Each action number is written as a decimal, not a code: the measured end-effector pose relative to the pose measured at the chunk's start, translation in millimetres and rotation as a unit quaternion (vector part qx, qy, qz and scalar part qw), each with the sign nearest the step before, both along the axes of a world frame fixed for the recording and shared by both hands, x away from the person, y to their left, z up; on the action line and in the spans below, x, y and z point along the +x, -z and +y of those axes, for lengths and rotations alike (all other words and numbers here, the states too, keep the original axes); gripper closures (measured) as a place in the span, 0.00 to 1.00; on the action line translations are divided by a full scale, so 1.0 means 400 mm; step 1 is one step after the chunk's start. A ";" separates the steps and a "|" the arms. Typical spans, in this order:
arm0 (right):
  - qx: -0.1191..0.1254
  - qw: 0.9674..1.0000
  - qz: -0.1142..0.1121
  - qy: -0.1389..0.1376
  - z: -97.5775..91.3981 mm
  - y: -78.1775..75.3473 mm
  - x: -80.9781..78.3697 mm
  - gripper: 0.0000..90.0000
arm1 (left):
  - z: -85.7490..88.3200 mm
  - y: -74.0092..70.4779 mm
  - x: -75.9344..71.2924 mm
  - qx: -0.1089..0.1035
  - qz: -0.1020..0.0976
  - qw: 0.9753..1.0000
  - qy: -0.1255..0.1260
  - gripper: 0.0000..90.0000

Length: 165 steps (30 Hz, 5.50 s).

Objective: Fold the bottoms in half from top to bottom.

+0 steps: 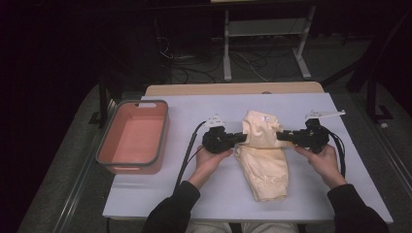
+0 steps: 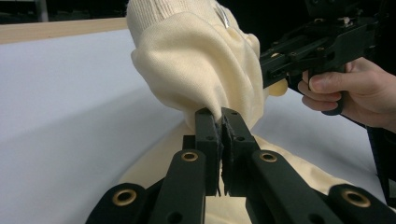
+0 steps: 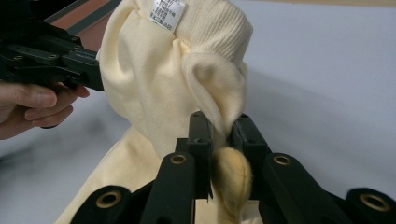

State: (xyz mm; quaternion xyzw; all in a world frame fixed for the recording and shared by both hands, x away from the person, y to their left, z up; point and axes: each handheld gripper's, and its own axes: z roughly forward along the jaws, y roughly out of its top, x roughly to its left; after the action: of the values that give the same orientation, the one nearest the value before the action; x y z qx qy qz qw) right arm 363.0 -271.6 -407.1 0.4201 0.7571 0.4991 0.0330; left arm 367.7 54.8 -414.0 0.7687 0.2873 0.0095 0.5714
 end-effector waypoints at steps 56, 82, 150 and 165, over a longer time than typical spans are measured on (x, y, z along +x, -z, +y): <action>0.035 0.999 0.034 0.008 -0.034 -0.025 -0.114 0.59 | -0.010 0.077 -0.082 0.064 -0.007 0.996 0.069 0.96; 0.058 0.998 0.032 -0.013 0.016 -0.029 0.029 0.99 | -0.009 0.077 -0.079 0.061 -0.005 0.996 0.069 0.96; 0.044 0.992 0.111 -0.037 0.080 0.048 -0.039 0.99 | 0.110 0.025 -0.022 -0.052 0.070 0.996 -0.007 0.41; 0.050 0.993 0.099 -0.040 0.097 0.034 -0.087 0.98 | 0.107 0.032 -0.017 -0.050 0.070 0.996 -0.008 0.40</action>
State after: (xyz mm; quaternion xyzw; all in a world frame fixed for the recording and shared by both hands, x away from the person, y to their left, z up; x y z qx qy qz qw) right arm 328.0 -232.9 -420.9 0.4381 0.7470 0.4932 -0.0830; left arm 360.9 97.6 -426.8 0.7353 0.3327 -0.0537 0.5879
